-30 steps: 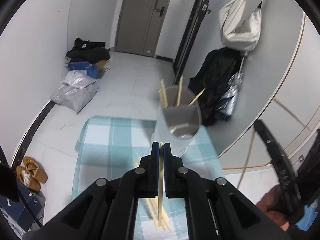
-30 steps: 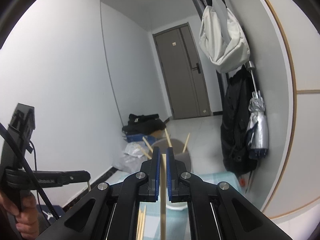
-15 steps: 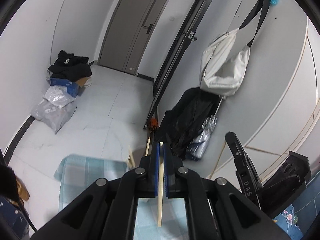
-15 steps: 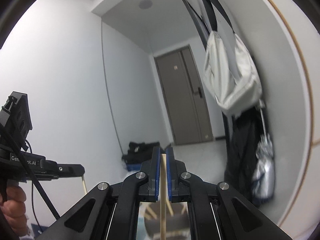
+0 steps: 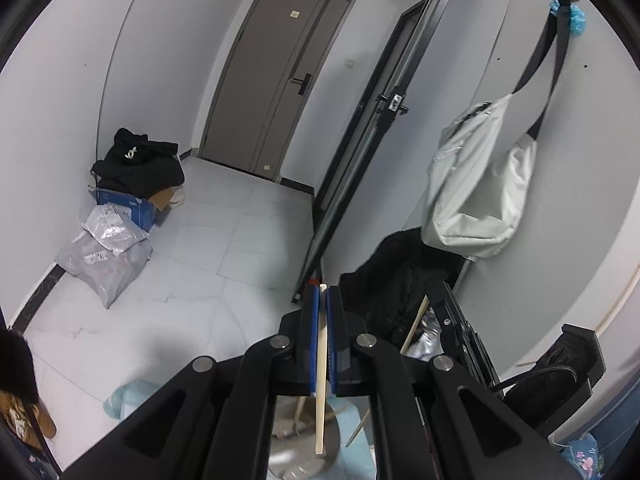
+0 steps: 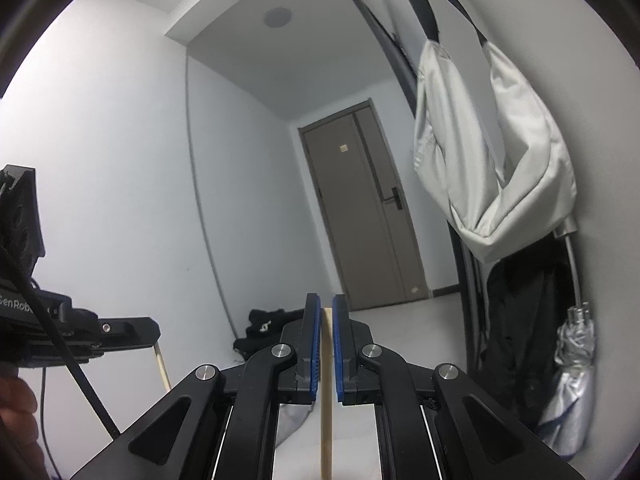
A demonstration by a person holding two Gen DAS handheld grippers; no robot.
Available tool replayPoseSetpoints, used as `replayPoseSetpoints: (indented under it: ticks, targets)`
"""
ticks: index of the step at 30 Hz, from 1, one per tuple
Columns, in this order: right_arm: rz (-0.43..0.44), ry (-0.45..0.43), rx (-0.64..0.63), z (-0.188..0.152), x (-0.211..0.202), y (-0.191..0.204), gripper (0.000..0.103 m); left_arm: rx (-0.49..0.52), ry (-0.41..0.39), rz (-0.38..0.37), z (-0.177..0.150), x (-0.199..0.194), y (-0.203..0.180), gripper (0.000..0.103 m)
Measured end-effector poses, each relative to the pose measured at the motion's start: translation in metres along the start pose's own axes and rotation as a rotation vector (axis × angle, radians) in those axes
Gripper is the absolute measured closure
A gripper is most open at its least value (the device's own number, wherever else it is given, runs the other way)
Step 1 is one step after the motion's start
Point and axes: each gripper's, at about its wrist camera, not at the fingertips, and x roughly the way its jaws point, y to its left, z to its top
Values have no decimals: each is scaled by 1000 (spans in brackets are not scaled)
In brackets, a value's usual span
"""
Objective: Organize utensils
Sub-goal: 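Carry both chopsticks up and drop them into the white utensil holder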
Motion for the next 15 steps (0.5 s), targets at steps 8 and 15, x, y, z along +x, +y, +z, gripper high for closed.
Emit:
replayPoseSetpoints:
  ticks: [8,15]
  targets:
    - [-69,-13,7,-30,34,-3,98,50,-2,45,-6,31,12,102]
    - [-108,-30,-11,-55,41,-3,98,64,22,40,-20,46,17,102]
